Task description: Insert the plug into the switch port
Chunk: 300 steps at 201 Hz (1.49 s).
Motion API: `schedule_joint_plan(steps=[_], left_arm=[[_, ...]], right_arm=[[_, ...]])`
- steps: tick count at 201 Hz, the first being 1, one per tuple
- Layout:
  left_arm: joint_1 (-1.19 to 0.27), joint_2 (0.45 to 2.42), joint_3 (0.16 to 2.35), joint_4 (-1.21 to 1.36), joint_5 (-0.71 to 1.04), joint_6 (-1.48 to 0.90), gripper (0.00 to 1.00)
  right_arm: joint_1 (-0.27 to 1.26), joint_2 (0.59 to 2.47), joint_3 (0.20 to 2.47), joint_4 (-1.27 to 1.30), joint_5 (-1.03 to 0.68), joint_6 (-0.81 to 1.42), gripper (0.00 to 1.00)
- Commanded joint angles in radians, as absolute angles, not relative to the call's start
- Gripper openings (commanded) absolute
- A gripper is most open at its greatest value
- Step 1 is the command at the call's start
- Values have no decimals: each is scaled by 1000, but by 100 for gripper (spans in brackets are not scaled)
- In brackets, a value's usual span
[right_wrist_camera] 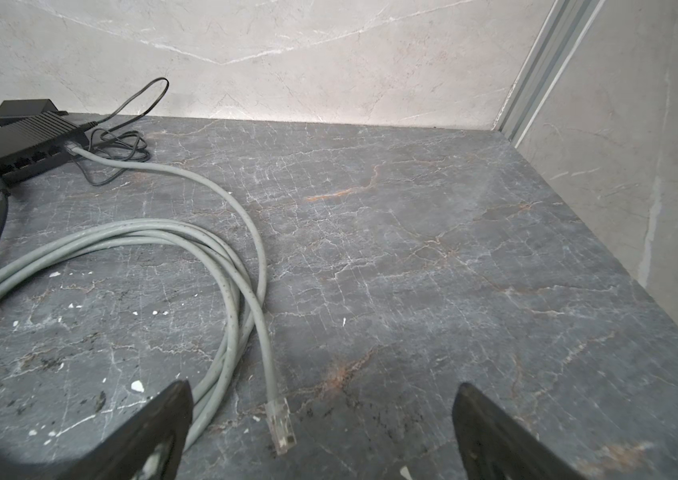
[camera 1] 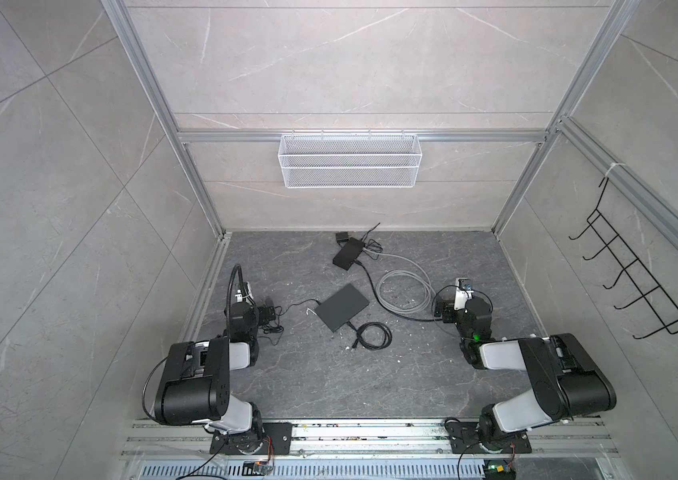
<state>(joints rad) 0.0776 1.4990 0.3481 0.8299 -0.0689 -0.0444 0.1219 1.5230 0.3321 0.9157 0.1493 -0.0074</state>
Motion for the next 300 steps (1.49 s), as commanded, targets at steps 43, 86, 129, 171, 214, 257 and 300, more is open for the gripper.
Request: schedule_joint_plan(steps=[43,86,129,171,214,257,300], left_arm=[[72,1498,371,822,-41,-19,100],[68,1502,375,815,-42,-18,100],[69,1498,368,825,-39,-18,100],[68,1497,366,827,-36,-13,100],[70,1492,265,1015,-158,-69,100],[72,1480,250,1022,-199,-90,100],[66,1495,350,854,-110,-42,100]], right_arm=[[118,1516,351,893,161,8,99],[119,1516,351,894,162,8,99],[118,1516,351,894,161,8,99],[118,1516,351,894,162,8,99],[118,1516,351,894,161,8,99],[119,1516,351,894,161,8,99],[117,1516,351,894,162,8,99]])
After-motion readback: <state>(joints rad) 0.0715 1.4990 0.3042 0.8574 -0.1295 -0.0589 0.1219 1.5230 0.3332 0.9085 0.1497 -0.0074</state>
